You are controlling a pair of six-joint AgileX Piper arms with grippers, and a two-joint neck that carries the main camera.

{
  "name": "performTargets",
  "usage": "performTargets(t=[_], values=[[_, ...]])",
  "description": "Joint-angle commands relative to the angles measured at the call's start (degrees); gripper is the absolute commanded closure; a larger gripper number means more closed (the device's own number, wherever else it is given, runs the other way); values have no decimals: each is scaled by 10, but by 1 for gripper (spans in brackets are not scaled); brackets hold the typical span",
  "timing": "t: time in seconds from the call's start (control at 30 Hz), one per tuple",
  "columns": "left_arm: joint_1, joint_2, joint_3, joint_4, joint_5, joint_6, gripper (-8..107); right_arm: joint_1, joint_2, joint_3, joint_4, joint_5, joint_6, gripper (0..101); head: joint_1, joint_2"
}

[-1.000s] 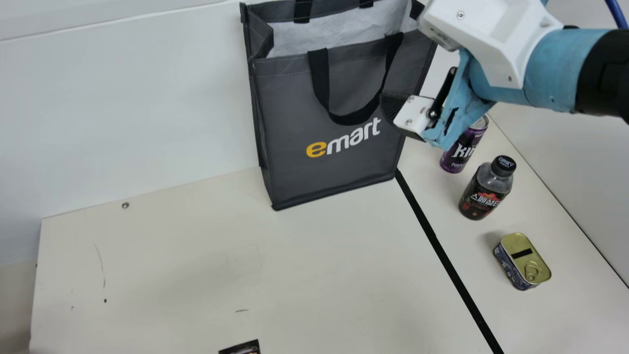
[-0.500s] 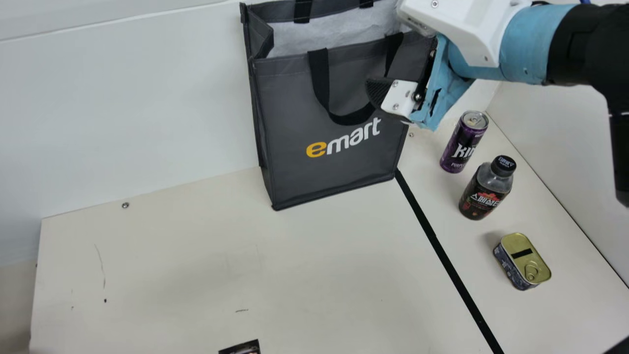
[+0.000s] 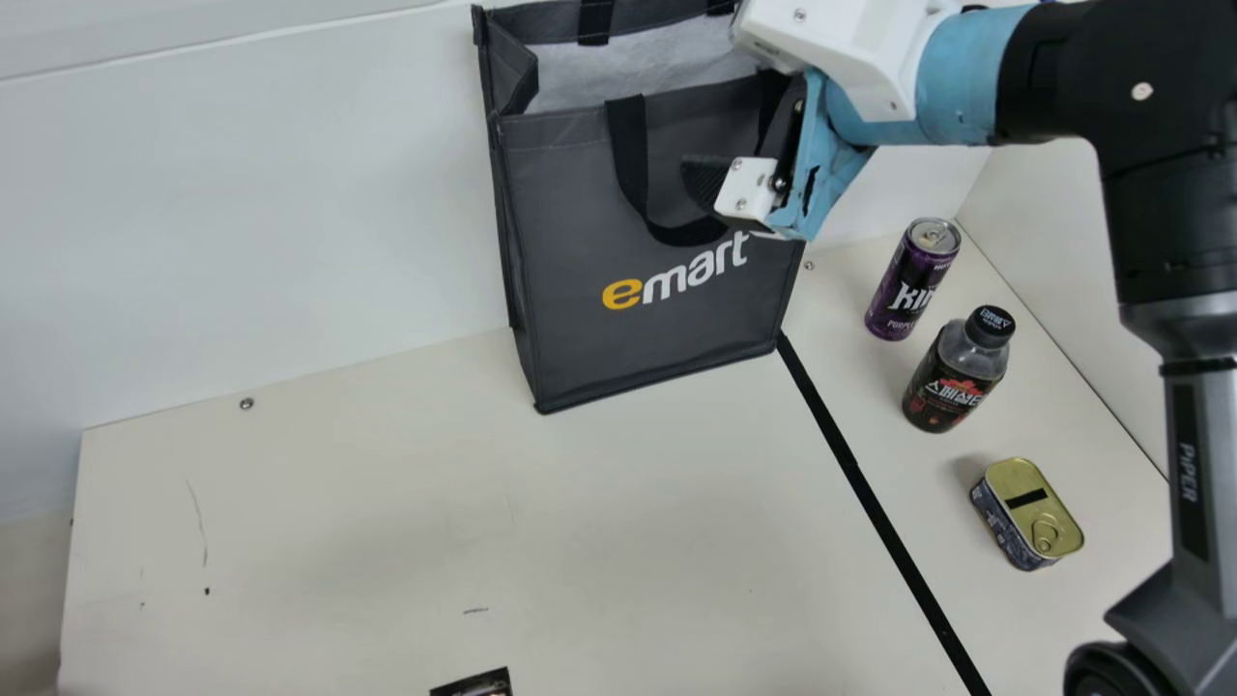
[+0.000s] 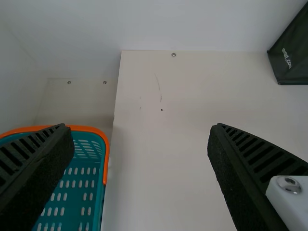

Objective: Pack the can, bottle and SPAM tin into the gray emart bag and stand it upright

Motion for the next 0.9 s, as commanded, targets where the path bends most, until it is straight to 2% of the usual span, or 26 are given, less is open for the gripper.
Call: performTargets(t=[0.0,0.43,0.8,0.87], values=[[0,0,0,0,0,0,9,1,10,-4,6,0,-4,6,-13,-1],[0,0,0,0,0,0,9,2,62,-20,23,0,-45,6,-13,-1],[0,0,0,0,0,0,9,13,82,1,22,0,-85,6,-13,-1],[0,0,0,0,0,0,9,15,83,3,22,0,-92,20,-13,-1]])
